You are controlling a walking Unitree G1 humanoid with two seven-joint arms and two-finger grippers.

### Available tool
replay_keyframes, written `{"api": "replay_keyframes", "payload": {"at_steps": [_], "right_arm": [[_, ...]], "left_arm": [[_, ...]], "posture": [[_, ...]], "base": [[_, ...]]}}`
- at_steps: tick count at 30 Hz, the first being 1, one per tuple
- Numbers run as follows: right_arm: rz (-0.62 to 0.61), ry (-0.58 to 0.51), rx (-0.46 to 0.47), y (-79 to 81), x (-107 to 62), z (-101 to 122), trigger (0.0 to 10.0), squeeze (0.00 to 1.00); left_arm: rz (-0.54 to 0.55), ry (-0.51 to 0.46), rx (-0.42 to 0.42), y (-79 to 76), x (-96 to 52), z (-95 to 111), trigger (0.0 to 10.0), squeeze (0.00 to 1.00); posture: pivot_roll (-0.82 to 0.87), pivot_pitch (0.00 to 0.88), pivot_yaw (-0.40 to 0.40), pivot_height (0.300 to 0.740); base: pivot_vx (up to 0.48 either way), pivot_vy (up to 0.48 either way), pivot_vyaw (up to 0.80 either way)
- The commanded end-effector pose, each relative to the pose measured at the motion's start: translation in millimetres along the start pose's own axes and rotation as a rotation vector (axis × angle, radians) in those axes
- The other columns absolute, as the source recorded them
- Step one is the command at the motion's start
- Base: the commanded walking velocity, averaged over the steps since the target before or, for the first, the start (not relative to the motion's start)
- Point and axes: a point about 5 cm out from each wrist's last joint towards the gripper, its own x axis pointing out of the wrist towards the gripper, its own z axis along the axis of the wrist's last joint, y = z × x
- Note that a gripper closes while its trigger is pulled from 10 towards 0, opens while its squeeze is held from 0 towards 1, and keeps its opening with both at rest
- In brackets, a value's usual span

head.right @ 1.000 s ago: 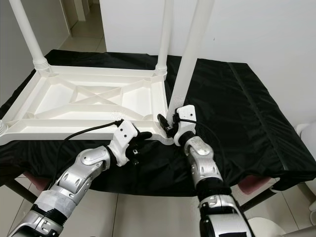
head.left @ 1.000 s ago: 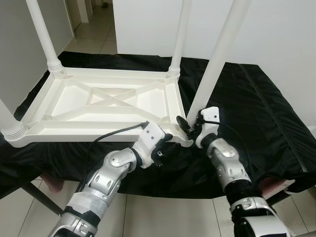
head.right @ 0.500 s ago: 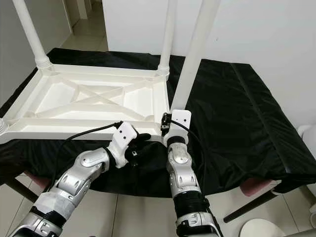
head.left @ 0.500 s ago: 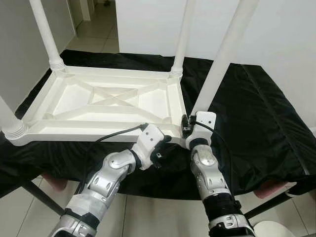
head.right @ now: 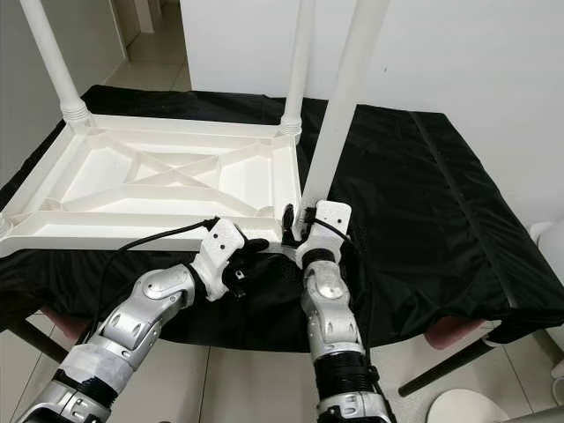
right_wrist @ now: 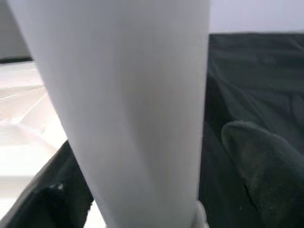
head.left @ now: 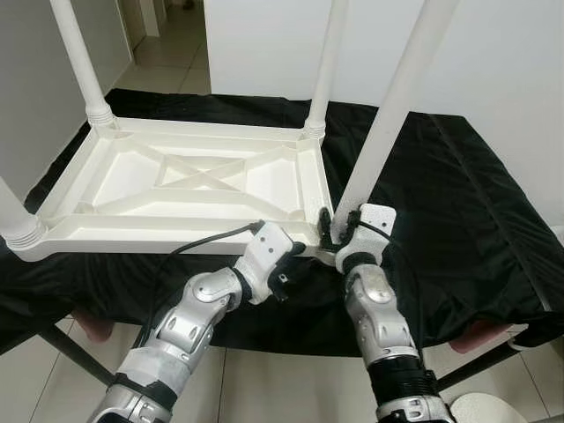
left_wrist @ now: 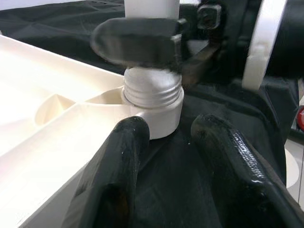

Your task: Building children table

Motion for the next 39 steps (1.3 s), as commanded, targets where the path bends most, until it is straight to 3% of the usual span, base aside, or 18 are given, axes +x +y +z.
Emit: {"api": "replay_keyframes", "payload": {"at_steps": [1, 6, 15, 25, 26, 28, 29, 39], "right_arm": [[0.056, 0.015, 0.006, -6.4, -3.5, -3.6, 10.0, 0.0], [0.213, 0.003, -0.083, -21.0, -1.2, -1.9, 10.0, 0.0], [0.448, 0.013, -0.17, -24.3, 5.1, -1.0, 10.0, 0.0], [0.598, 0.05, -0.241, -28.6, 22.3, 3.1, 10.0, 0.0], [0.607, 0.057, -0.25, -29.6, 23.4, 2.4, 2.0, 0.0], [0.612, 0.061, -0.256, -30.2, 24.0, 2.0, 2.0, 0.0], [0.624, 0.068, -0.258, -30.8, 24.2, 1.3, 0.0, 0.0], [0.662, 0.097, -0.232, -33.8, 20.8, -6.6, 0.0, 0.0]], "left_arm": [[-0.012, 0.0, 0.004, -0.4, -2.4, -0.7, 10.0, 0.0], [-0.014, 0.0, 0.008, 0.7, -1.7, 0.1, 10.0, 0.0], [-0.023, -0.001, 0.014, -0.4, 0.1, 1.7, 10.0, 0.0], [-0.025, 0.011, 0.032, 2.4, -2.4, 2.8, 10.0, 0.0], [-0.021, 0.012, 0.032, 2.9, -2.5, 2.9, 10.0, 0.0], [-0.019, 0.012, 0.033, 3.2, -2.6, 3.0, 10.0, 0.0], [-0.013, 0.011, 0.033, 3.8, -3.0, 3.2, 10.0, 0.0], [-0.009, 0.006, 0.025, 2.1, -3.2, 3.8, 10.0, 0.0]], "posture": [[0.02, 0.0, -0.047, 0.74], [0.02, 0.0, -0.043, 0.74], [0.01, 0.0, -0.029, 0.74], [0.03, 0.021, -0.019, 0.74], [0.03, 0.023, -0.023, 0.74], [0.03, 0.023, -0.023, 0.74], [0.03, 0.027, -0.026, 0.74], [0.03, 0.036, -0.029, 0.74]], "base": [[0.0, 0.0, 0.0], [0.0, 0.0, 0.0], [0.0, 0.0, 0.0], [0.0, 0.0, 0.0], [0.0, 0.0, 0.0], [0.0, 0.0, 0.0], [0.0, 0.0, 0.0], [0.0, 0.0, 0.0]]}}
